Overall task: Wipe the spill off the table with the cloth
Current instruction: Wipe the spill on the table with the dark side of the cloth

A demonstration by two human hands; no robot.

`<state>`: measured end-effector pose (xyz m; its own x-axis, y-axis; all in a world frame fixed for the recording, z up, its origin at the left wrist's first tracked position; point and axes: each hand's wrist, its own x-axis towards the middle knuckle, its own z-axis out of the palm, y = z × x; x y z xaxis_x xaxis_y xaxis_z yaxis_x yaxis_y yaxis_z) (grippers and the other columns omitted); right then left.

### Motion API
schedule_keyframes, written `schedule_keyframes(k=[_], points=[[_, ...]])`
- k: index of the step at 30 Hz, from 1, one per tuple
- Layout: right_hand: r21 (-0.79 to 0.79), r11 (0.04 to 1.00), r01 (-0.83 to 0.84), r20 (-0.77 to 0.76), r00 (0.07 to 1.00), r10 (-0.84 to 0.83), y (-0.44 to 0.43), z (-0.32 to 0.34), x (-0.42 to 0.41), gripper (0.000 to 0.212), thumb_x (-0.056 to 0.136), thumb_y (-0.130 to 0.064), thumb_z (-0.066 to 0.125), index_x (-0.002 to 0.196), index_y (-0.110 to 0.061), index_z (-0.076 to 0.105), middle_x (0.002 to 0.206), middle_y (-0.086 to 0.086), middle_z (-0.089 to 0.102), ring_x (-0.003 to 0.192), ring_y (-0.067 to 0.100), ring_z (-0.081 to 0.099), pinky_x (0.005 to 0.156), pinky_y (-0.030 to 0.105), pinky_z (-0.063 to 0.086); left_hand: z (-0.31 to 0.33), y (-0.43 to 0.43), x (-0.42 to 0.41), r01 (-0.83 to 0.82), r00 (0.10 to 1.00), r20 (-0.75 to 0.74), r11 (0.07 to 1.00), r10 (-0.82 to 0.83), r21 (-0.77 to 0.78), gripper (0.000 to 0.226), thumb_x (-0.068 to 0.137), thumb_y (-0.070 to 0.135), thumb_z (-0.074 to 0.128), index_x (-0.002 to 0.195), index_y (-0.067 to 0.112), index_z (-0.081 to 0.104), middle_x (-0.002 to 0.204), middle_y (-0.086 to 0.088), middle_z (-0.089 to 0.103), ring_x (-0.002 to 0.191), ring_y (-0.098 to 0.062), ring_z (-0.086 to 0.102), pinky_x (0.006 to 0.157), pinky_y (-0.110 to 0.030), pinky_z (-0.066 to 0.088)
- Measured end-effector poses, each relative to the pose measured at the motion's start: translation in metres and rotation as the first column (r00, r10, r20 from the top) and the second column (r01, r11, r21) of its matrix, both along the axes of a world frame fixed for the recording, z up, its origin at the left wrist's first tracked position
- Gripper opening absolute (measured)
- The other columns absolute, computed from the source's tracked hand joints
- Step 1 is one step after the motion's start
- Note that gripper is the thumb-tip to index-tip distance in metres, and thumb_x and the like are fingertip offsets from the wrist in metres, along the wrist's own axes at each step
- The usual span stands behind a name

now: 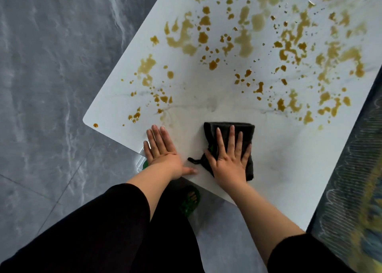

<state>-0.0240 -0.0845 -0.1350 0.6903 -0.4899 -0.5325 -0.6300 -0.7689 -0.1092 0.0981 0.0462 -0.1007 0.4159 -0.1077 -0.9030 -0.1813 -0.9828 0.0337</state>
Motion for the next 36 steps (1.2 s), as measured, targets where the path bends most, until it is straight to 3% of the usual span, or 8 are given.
schedule_keyframes(k=[5,10,14,19,24,28,31,36], points=[[-0.054,0.998,-0.034,0.07,0.997,0.038,-0.009,0.023,-0.015,0.065,0.098,-0.041,0.043,0.152,-0.038,0.007,0.162,-0.001,-0.002,0.148,0.026,0.0,0.117,0.049,0.009,0.002,-0.002,-0.002,0.003,1.0,0.005,1.0,-0.003,-0.011,0.167,0.046,0.088,0.068,0.098,0.004,-0.067,0.109,-0.018,-0.072,0.097,-0.031,-0.069,0.087,-0.046,-0.04],[0.203,0.932,0.3,0.308,0.884,-0.352,-0.01,0.059,0.004,0.036,0.092,-0.008,0.053,0.126,-0.016,0.06,0.12,0.002,0.059,0.105,0.023,0.054,0.08,0.033,0.046,0.004,0.001,-0.001,0.01,1.0,0.013,1.0,-0.01,-0.021,0.166,0.046,0.09,0.066,0.097,0.005,-0.067,0.105,-0.017,-0.073,0.103,-0.031,-0.065,0.091,-0.046,-0.036],[0.669,0.576,0.47,0.308,0.53,-0.79,-0.03,0.099,0.002,0.022,0.087,-0.001,0.057,0.09,-0.022,0.063,0.073,-0.006,0.063,0.07,0.013,0.058,0.058,0.016,0.043,0.006,-0.001,-0.002,0.011,1.0,0.023,1.0,-0.011,-0.02,0.166,0.045,0.088,0.068,0.096,0.005,-0.068,0.102,-0.015,-0.073,0.103,-0.03,-0.064,0.095,-0.046,-0.034],[0.897,0.109,0.429,-0.045,0.335,-0.941,-0.049,0.107,-0.011,0.038,0.088,0.004,0.053,0.118,-0.019,0.052,0.096,-0.001,0.071,0.092,0.019,0.067,0.072,0.033,0.057,0.003,-0.004,-0.003,-0.001,1.0,0.031,1.0,0.0,0.023,0.169,0.044,0.089,0.068,0.102,0.003,-0.065,0.106,-0.017,-0.072,0.104,-0.032,-0.063,0.096,-0.047,-0.033],[0.596,0.518,0.613,0.236,0.483,-0.843,-0.059,0.084,-0.024,0.057,0.091,-0.007,0.054,0.142,-0.024,0.037,0.136,-0.002,0.048,0.126,0.017,0.046,0.097,0.024,0.043,0.004,-0.003,-0.004,0.009,0.999,0.04,1.0,-0.009,0.0,0.168,0.044,0.089,0.068,0.1,0.005,-0.066,0.104,-0.015,-0.073,0.103,-0.03,-0.064,0.096,-0.046,-0.033],[0.272,0.942,0.196,0.435,0.848,-0.302,-0.034,0.056,0.001,0.052,0.097,-0.024,0.046,0.147,-0.025,0.034,0.155,-0.006,0.029,0.143,0.017,0.025,0.115,0.023,0.015,0.005,-0.004,-0.004,0.009,0.999,0.046,1.0,-0.009,0.003,0.167,0.045,0.088,0.068,0.099,0.005,-0.066,0.109,-0.016,-0.071,0.104,-0.03,-0.063,0.098,-0.046,-0.032],[0.076,0.997,-0.004,0.133,0.991,-0.006,-0.02,0.019,0.02,0.065,0.098,-0.059,0.018,0.147,-0.04,-0.02,0.149,-0.012,-0.037,0.139,0.012,-0.034,0.108,0.041,-0.03,0.004,-0.003,-0.004,0.011,0.999,0.047,1.0,-0.01,-0.003,0.167,0.045,0.089,0.067,0.101,0.005,-0.066,0.11,-0.016,-0.071,0.104,-0.03,-0.064,0.096,-0.045,-0.033],[-0.016,0.978,-0.207,0.086,0.974,0.208,-0.01,-0.005,-0.006,0.067,0.092,-0.067,0.004,0.143,-0.04,-0.029,0.15,-0.008,-0.04,0.139,0.015,-0.035,0.107,0.048,-0.029,0.001,-0.003,-0.004,0.006,0.999,0.044,1.0,-0.005,-0.015,0.168,0.044,0.089,0.068,0.102,0.005,-0.066,0.107,-0.016,-0.072,0.1,-0.029,-0.067,0.087,-0.043,-0.039]])
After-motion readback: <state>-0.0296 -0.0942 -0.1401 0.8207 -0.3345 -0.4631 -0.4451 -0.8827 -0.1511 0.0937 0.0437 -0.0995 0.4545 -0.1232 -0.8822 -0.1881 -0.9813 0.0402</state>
